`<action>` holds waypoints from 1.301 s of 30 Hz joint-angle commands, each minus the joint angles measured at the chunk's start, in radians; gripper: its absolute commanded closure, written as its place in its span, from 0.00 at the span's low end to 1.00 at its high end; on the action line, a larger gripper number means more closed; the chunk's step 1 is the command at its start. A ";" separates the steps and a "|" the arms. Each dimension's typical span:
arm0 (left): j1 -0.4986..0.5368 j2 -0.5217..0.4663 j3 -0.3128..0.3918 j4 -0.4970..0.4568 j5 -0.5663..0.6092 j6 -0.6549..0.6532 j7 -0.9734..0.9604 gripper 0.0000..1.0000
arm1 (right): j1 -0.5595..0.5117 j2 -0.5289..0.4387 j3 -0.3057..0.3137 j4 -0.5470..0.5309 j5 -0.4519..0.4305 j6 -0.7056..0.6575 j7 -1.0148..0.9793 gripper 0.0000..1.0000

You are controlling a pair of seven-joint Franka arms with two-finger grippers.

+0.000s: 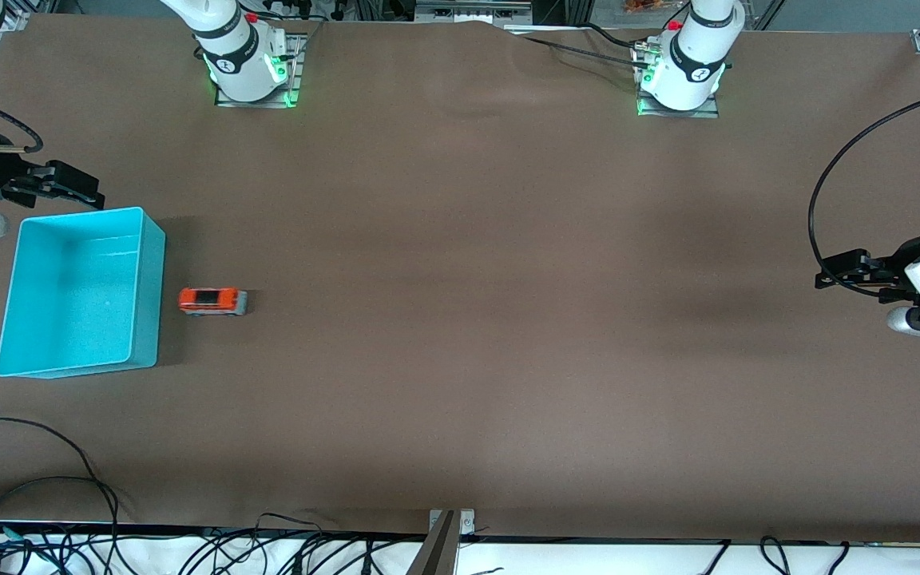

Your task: Wind up bus and store in blue box

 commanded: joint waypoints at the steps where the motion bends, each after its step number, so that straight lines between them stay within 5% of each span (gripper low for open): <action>1: -0.002 -0.019 -0.007 0.010 0.010 -0.020 -0.019 0.00 | 0.001 0.002 0.004 0.022 -0.017 -0.025 0.013 0.00; 13: -0.005 -0.023 -0.016 0.008 0.016 -0.016 -0.013 0.00 | 0.001 0.002 0.004 0.022 -0.017 -0.025 0.015 0.00; 22: -0.031 -0.144 -0.004 -0.119 0.013 0.044 -0.024 0.00 | 0.003 0.002 0.004 0.022 -0.015 -0.023 0.013 0.00; 30: -0.280 -0.296 0.246 -0.325 0.009 0.193 -0.022 0.00 | 0.001 0.002 0.004 0.024 -0.014 -0.023 0.010 0.00; 39: -0.286 -0.416 0.246 -0.469 0.012 0.248 -0.016 0.00 | 0.012 0.002 0.007 0.025 -0.015 -0.022 0.015 0.00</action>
